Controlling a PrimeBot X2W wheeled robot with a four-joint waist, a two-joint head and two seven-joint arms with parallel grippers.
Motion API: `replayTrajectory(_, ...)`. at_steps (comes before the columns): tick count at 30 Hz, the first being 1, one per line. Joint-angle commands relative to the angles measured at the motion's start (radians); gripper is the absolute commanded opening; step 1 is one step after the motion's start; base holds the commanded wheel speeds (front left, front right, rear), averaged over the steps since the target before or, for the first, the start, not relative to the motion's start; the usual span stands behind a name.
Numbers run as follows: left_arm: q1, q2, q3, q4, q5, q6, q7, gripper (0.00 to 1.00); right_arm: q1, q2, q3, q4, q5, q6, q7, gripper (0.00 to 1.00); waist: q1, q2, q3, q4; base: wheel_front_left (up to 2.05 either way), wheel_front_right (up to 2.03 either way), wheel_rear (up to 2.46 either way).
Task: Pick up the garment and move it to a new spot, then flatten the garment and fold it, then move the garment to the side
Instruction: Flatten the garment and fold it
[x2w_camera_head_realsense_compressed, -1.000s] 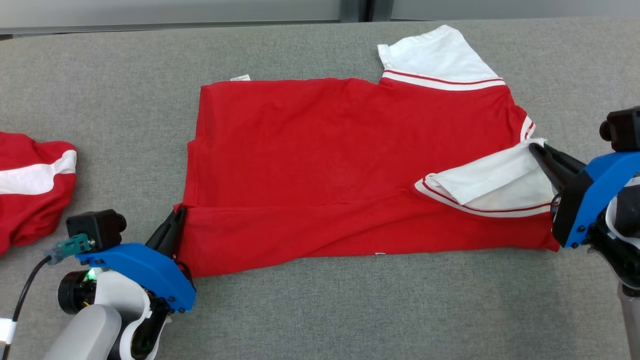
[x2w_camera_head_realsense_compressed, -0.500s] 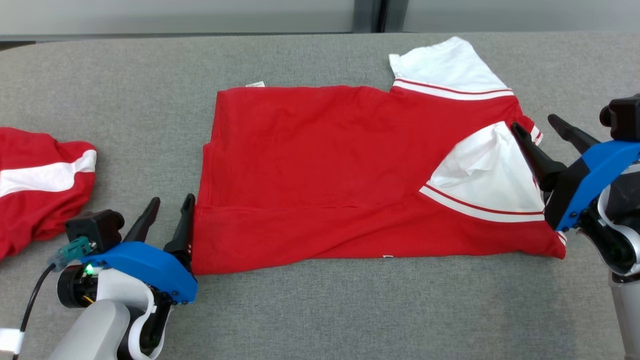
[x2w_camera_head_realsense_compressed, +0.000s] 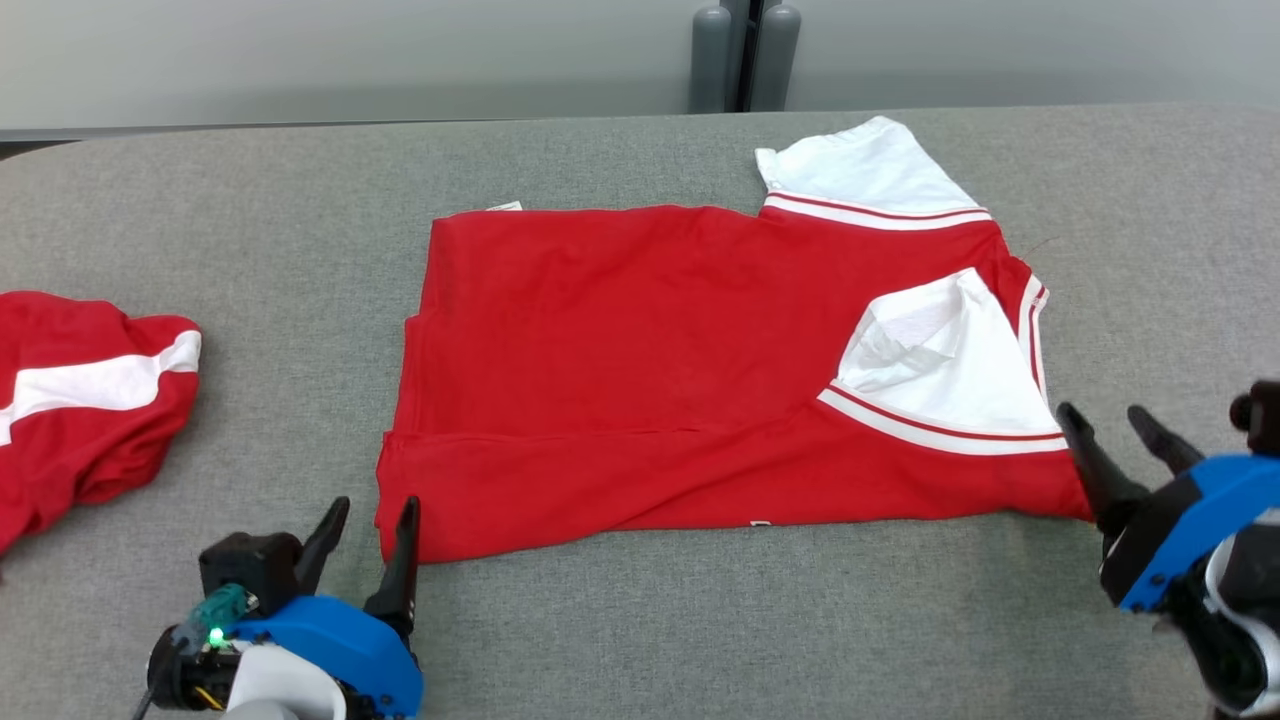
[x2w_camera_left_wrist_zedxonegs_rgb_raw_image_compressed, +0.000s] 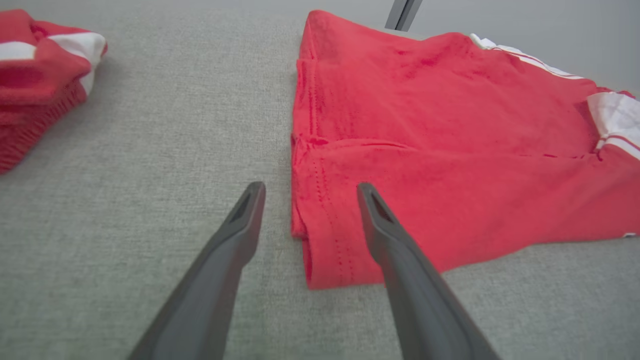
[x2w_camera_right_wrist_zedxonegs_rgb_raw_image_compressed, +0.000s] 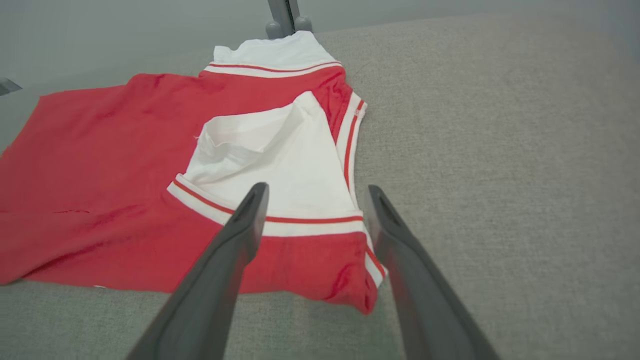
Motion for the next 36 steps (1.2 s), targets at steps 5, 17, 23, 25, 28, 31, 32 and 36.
replayTrajectory(5,-0.002,-0.016,-0.023,0.061,0.03,0.032,-0.002,1.0,0.061,0.077,-0.066,0.022,-0.049,0.0,-0.086,1.0,0.0002,0.0,0.003,-0.012,0.0,0.0,0.0)
replayTrajectory(17,-0.054,-0.051,-0.057,0.159,0.043,0.017,0.003,1.0,-0.01,0.102,-0.107,0.252,-0.122,0.0,-0.228,1.0,0.0002,0.0,0.027,-0.012,0.0,0.0,0.0)
replayTrajectory(23,-0.075,-0.077,-0.075,0.209,0.037,0.0,0.012,1.0,-0.04,0.103,-0.071,0.377,-0.108,0.0,-0.227,1.0,0.0002,0.0,0.036,-0.007,0.0,0.0,0.0)
replayTrajectory(25,-0.075,-0.084,-0.082,0.229,0.028,-0.012,0.026,1.0,-0.043,0.104,-0.055,0.407,-0.105,0.0,-0.227,1.0,0.0002,0.0,0.036,-0.006,0.0,0.0,0.0)
replayTrajectory(28,-0.072,-0.098,-0.1,0.254,0.012,-0.039,0.05,0.09,-0.05,0.107,-0.042,0.431,-0.112,0.0,-0.225,0.0,0.0002,0.0,0.032,-0.006,0.0,0.0,0.0)
replayTrajectory(31,-0.069,-0.102,-0.103,0.261,0.0,-0.051,0.053,0.0,-0.046,0.106,-0.045,0.419,-0.123,0.0,-0.232,0.0,0.0002,0.0,0.024,-0.006,0.0,0.0,0.0)
replayTrajectory(32,-0.069,-0.099,-0.097,0.259,-0.001,-0.05,0.044,0.0,-0.044,0.103,-0.049,0.409,-0.127,0.0,-0.236,0.0,0.0002,0.0,0.021,-0.007,0.0,0.0,0.0)
replayTrajectory(36,-0.065,-0.085,-0.066,0.236,-0.014,-0.04,0.01,0.0,-0.03,0.101,-0.061,0.352,-0.138,0.0,-0.237,0.0,0.0002,0.0,0.003,-0.01,0.0,0.0,0.0)
